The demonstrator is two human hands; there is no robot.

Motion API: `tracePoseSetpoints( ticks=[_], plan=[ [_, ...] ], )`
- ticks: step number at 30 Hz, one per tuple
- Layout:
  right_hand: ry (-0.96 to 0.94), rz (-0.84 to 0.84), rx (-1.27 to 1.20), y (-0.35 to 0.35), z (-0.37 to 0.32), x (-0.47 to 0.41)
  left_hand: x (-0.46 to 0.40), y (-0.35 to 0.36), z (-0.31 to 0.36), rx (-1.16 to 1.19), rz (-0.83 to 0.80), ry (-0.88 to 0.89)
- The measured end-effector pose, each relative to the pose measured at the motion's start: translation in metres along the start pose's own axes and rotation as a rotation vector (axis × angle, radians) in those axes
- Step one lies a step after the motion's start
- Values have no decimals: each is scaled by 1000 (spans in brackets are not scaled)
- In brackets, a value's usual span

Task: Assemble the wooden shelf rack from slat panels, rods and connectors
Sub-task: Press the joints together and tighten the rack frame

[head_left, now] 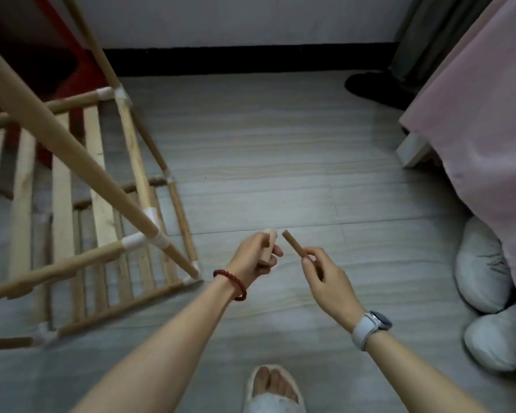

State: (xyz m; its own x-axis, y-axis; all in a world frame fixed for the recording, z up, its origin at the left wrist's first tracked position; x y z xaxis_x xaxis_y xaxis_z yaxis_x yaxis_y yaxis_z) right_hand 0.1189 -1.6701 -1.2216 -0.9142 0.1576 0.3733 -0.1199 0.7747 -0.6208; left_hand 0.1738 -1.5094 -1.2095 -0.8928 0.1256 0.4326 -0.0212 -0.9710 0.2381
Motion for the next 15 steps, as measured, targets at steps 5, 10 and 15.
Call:
tracePoseSetpoints(
  ticks=[5, 10, 15],
  plan=[
    [-370, 217, 219, -46, -86, 48, 57, 2, 107, 95, -48, 162],
    [-666, 445, 167, -90, -157, 99, 128, 3, 191, -150, -82, 469],
    [-819, 512, 143, -101, -210, 142, 186, -12, 230, -214, -61, 596]
  ],
)
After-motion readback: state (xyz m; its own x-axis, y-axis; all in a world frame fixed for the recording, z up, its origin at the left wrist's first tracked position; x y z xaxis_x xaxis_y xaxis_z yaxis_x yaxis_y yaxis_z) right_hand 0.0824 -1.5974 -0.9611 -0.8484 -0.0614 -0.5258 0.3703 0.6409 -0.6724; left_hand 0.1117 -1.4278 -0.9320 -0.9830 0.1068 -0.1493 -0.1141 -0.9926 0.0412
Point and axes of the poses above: each hand's wrist, its own x-axis away from the middle knuckle, its own y-axis out of the palm, z = x × y, the point moved 1 cm from there along -x, towards the middle knuckle, and after that the axes turned 15 degrees about y, right-handed, at the moved point
